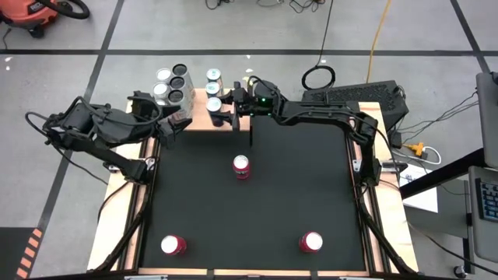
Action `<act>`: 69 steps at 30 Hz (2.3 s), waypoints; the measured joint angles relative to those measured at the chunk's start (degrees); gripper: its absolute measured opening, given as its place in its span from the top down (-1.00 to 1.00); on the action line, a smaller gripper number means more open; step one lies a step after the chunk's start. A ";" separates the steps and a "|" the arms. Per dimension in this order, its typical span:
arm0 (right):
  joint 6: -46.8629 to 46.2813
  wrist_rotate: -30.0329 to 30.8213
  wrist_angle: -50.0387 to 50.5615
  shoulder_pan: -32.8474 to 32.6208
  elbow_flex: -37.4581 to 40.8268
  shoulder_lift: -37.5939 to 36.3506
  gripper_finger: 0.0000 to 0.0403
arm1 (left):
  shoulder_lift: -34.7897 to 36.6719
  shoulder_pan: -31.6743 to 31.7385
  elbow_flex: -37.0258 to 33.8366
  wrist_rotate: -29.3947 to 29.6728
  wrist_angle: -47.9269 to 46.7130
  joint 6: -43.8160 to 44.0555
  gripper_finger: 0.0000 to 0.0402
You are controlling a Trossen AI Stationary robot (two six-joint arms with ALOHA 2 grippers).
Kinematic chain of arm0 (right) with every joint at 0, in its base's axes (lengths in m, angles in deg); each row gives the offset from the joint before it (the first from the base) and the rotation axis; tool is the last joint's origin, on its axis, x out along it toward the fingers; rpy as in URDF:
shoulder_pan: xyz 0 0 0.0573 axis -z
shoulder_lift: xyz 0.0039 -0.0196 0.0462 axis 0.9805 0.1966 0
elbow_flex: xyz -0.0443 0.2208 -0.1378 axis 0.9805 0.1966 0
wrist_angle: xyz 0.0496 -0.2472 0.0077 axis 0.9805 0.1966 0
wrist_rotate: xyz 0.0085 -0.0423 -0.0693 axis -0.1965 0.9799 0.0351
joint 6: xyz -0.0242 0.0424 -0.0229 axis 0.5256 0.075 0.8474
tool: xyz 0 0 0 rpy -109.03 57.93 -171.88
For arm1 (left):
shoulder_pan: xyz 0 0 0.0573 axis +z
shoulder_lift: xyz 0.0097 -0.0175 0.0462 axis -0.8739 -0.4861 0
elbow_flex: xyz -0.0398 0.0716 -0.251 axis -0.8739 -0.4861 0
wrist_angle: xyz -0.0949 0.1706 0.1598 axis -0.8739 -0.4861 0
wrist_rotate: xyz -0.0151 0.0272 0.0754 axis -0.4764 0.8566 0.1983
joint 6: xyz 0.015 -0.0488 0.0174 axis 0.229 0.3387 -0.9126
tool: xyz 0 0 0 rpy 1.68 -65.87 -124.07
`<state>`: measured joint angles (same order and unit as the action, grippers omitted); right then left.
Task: Place canned beverage on shelf
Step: Put the blue soda can on the shelf aligned with the other blue soda cans
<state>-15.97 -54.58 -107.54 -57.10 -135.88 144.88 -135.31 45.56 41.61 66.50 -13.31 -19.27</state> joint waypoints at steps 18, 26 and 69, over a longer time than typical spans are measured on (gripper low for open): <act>-2.99 0.32 -0.81 0.24 0.05 2.83 -0.03 | -0.02 0.00 0.00 0.12 0.31 0.65 -0.59; -3.10 1.80 -1.21 0.37 0.04 3.32 -0.03 | -0.56 0.00 -0.04 0.15 0.22 1.60 -0.59; -4.11 6.08 -3.93 0.74 0.02 5.58 -0.11 | -1.99 0.00 -0.04 0.15 -0.61 1.54 -0.59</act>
<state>-20.08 -48.51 -111.47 -56.35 -135.86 150.45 -137.30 45.56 41.57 66.65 -13.92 -17.73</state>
